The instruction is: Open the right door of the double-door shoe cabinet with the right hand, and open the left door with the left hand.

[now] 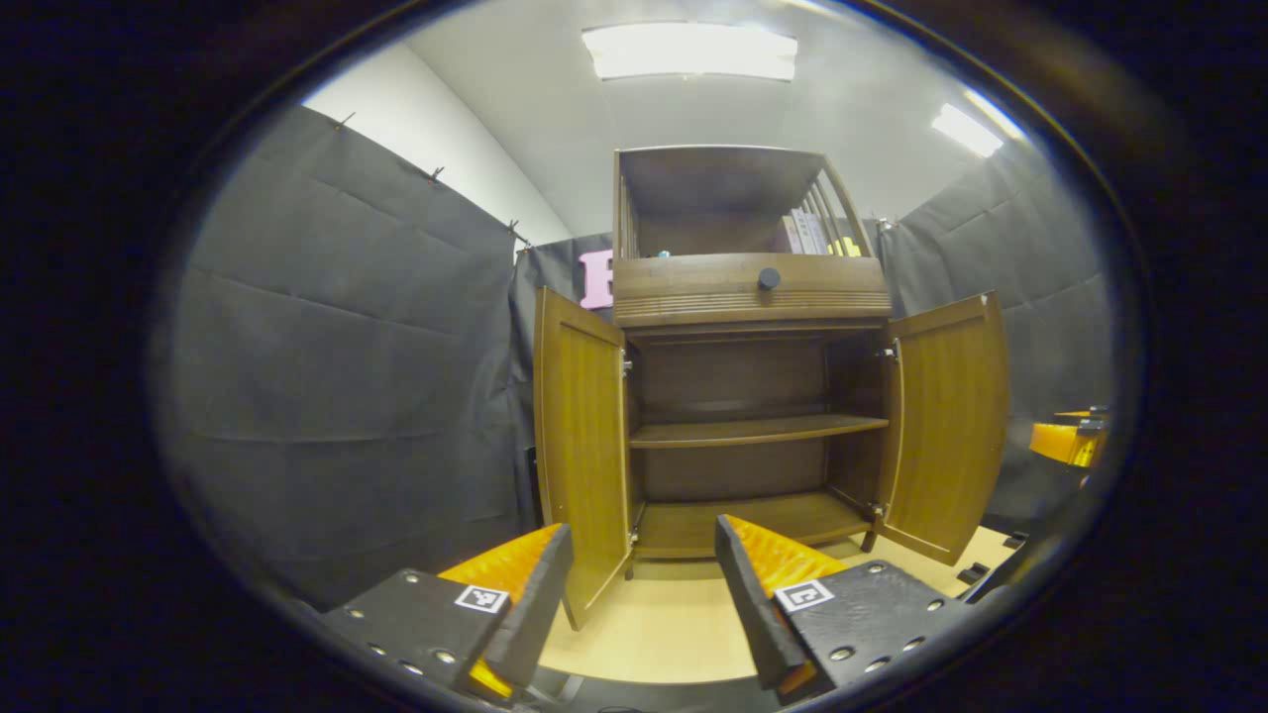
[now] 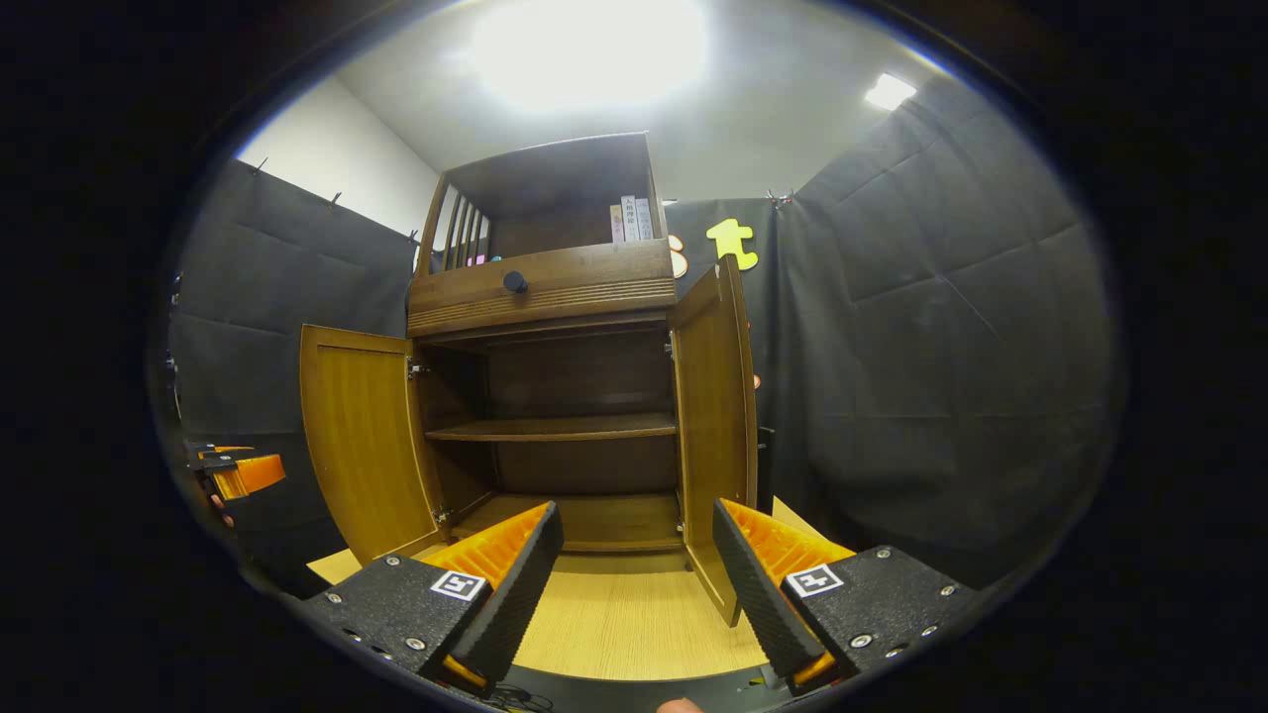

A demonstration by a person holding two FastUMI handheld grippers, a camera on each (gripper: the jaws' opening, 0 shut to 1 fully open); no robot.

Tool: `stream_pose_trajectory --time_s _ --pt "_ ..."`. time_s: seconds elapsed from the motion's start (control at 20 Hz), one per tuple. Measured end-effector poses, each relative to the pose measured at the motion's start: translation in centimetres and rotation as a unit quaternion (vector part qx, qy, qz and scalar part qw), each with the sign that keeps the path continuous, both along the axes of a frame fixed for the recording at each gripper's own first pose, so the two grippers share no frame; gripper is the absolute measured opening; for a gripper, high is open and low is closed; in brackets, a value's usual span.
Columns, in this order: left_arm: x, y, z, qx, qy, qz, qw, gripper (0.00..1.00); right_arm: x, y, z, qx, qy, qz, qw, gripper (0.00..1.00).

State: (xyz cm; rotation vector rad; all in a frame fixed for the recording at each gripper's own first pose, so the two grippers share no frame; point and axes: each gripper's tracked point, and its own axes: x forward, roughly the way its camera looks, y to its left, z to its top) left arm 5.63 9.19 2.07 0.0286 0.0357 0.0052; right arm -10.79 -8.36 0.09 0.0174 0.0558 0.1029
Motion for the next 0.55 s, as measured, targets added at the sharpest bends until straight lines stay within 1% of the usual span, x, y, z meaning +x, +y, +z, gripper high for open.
stream_pose_trajectory --time_s 0.1,0.2,0.25,0.45,0.55 --pt "0.12 0.37 -0.06 0.002 0.001 0.009 1.000 0.97 0.08 0.00 -0.05 0.000 0.000 0.000 1.000 0.94" --pt "0.04 0.50 -0.02 0.000 0.002 0.016 1.000 0.85 0.22 0.21 -0.01 0.004 -0.001 0.002 1.000 0.94" --pt "-0.01 0.56 -0.05 -0.002 0.003 0.020 1.000 0.91 0.26 0.28 -0.01 0.005 -0.001 0.003 1.000 0.94" --pt "-0.24 0.80 -0.15 0.001 0.004 0.026 1.000 0.91 0.64 0.46 0.01 0.001 -0.004 0.002 1.000 0.94" --pt "-0.30 0.83 -0.21 0.004 0.004 0.025 1.000 0.85 0.66 0.61 0.02 0.000 -0.004 0.002 1.000 0.94"
